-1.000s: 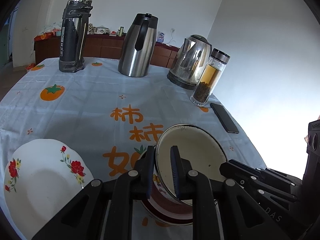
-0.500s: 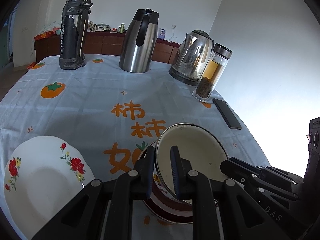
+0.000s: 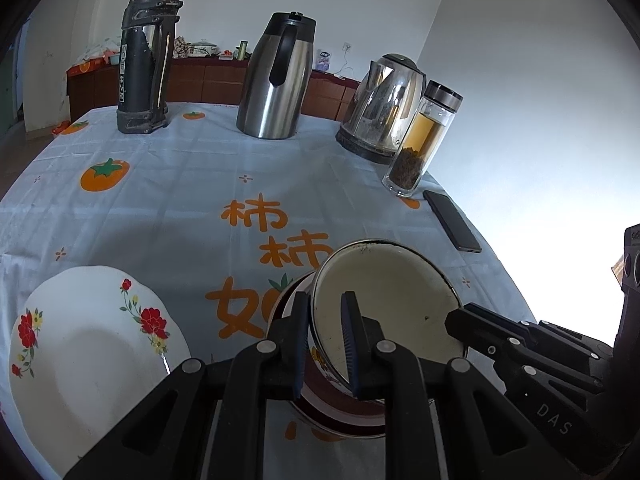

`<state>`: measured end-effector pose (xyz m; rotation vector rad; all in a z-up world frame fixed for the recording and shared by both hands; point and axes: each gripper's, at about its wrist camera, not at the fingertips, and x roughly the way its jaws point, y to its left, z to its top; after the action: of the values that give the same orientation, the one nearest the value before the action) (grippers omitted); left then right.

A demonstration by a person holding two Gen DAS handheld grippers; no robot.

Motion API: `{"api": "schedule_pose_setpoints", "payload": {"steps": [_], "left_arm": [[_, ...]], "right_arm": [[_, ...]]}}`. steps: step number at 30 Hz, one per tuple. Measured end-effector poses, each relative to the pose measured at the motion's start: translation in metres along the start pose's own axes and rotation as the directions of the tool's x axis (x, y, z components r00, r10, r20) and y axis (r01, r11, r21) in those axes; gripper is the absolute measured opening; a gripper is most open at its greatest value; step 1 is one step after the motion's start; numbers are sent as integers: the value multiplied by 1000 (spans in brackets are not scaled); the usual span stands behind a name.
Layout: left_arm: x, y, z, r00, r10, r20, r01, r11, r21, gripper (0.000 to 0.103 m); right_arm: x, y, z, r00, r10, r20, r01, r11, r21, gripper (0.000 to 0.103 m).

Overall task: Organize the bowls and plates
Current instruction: 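Lower the cream enamel bowl with both grippers into the pink bowl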

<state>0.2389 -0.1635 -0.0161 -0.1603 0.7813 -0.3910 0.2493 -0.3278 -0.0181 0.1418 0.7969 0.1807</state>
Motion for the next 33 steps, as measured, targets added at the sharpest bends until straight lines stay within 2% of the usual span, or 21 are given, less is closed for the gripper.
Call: {"api": "schedule_pose_setpoints", "payload": {"steps": [14,33], "left_arm": [[10,2,-3,998,30,-59,-31,1000,-7,18],[10,2,-4,998,18,-62,-18,1000,-4,18]], "right_arm": [[7,3,1,999,-7,-42,6,1000,-14,14],[13,1,-1,998,-16,-53,15,1000,-10,14]]}}
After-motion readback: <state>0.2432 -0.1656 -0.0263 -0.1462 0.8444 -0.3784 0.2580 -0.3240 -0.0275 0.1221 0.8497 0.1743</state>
